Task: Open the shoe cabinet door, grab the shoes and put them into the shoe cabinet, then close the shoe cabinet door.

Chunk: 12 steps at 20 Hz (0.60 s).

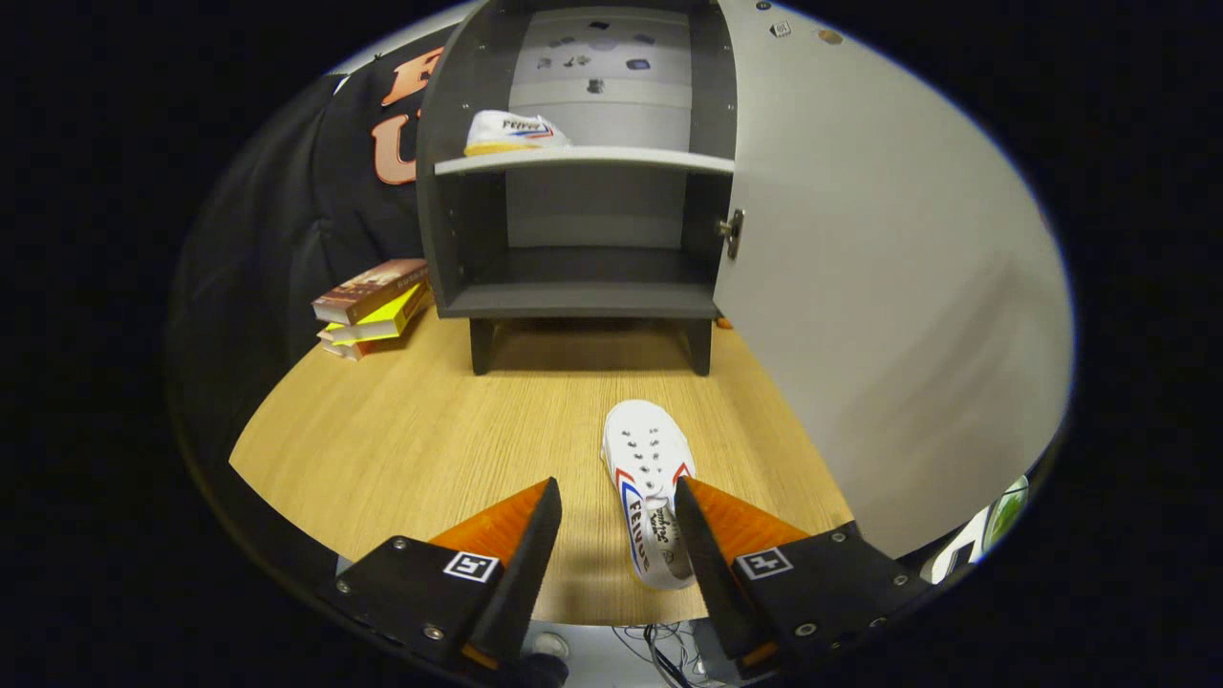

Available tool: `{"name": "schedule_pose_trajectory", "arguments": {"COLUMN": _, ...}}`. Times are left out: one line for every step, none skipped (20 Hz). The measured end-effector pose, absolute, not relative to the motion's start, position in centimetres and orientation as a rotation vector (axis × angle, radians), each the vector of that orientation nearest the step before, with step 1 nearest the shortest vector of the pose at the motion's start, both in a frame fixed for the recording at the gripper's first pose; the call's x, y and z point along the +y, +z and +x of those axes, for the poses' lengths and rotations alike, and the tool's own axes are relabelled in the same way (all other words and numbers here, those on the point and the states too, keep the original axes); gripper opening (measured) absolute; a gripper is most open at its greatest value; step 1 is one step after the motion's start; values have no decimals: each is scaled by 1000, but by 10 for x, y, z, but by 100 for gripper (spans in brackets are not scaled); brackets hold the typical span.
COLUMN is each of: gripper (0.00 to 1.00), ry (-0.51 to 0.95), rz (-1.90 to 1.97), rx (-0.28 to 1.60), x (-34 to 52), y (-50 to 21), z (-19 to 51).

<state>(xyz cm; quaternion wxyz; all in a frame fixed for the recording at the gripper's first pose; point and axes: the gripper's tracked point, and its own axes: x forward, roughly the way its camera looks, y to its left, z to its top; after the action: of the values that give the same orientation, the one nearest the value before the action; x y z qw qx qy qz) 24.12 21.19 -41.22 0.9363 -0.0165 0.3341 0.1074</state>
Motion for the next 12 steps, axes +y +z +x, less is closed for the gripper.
{"name": "schedule_pose_trajectory", "arguments": {"gripper": 72, "ry": 225, "rz": -32, "rx": 709, "x": 213, "y": -426, "z": 243}}
{"name": "schedule_pose_trajectory", "arguments": {"gripper": 64, "ry": 225, "rz": -33, "rx": 733, "x": 213, "y": -438, "z": 245}}
{"name": "schedule_pose_trajectory", "arguments": {"gripper": 61, "ry": 226, "rz": -37, "rx": 756, "x": 213, "y": -451, "z": 246}}
{"name": "schedule_pose_trajectory", "arguments": {"gripper": 53, "ry": 228, "rz": -41, "rx": 778, "x": 212, "y": -462, "z": 249}}
{"name": "schedule_pose_trajectory", "arguments": {"gripper": 49, "ry": 228, "rz": -49, "rx": 798, "x": 212, "y": -471, "z": 251}}
{"name": "schedule_pose_trajectory", "arguments": {"gripper": 44, "ry": 225, "rz": -64, "rx": 806, "x": 210, "y": -478, "z": 255}}
{"name": "schedule_pose_trajectory", "arguments": {"gripper": 41, "ry": 222, "rz": -83, "rx": 812, "x": 208, "y": -483, "z": 259}}
{"name": "schedule_pose_trajectory", "arguments": {"gripper": 37, "ry": 222, "rz": -98, "rx": 820, "x": 206, "y": -489, "z": 262}}
{"name": "schedule_pose_trajectory", "arguments": {"gripper": 37, "ry": 231, "rz": -105, "rx": 834, "x": 207, "y": -494, "z": 264}}
{"name": "schedule_pose_trajectory", "arguments": {"gripper": 37, "ry": 245, "rz": -104, "rx": 850, "x": 210, "y": -499, "z": 265}}
{"name": "schedule_pose_trajectory", "arguments": {"gripper": 37, "ry": 258, "rz": -108, "rx": 861, "x": 213, "y": -503, "z": 267}}
{"name": "schedule_pose_trajectory", "arguments": {"gripper": 37, "ry": 255, "rz": -133, "rx": 864, "x": 210, "y": -507, "z": 270}}
